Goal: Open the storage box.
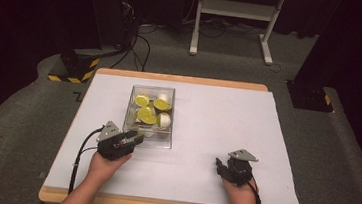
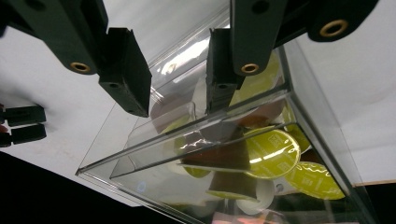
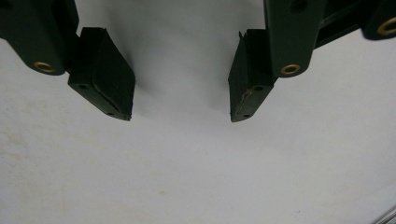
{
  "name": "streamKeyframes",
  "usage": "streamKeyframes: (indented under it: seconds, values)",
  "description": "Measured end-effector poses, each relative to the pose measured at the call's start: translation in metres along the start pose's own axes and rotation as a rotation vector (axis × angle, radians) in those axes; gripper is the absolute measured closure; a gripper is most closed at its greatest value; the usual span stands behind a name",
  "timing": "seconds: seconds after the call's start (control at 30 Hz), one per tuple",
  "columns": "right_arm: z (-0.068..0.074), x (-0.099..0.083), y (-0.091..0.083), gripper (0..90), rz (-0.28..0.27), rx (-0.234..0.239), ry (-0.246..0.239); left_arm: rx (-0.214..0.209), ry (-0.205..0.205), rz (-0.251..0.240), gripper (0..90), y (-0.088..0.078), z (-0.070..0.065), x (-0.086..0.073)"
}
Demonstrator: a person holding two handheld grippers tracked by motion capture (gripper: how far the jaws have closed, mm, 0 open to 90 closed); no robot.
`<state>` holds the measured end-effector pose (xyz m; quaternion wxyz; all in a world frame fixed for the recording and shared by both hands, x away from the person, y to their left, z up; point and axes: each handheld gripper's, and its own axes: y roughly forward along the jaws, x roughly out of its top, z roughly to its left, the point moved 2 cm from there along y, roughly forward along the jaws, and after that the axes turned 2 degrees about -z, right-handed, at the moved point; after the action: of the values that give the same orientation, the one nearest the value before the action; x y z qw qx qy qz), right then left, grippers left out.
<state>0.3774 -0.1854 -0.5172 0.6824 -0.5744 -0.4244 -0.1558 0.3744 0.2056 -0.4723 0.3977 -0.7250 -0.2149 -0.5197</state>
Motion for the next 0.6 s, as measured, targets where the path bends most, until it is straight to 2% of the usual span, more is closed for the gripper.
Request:
streamKeyframes:
  seconds: [0.23, 0.47, 0.6]
  values:
    - [0.000, 0.000, 0.000, 41.2, 0.000, 0.000, -0.001, -0.020, -0.008, -0.015, 62.0, 0.004, 0.005, 0.000]
    - [0.000, 0.000, 0.000, 41.2, -0.001, -0.001, -0.001, -0.074, -0.022, -0.021, 65.1, 0.009, 0.010, -0.002]
    - [0.000, 0.000, 0.000, 41.3, -0.001, -0.002, -0.003, -0.091, -0.013, -0.025, 67.3, 0.010, 0.011, -0.003]
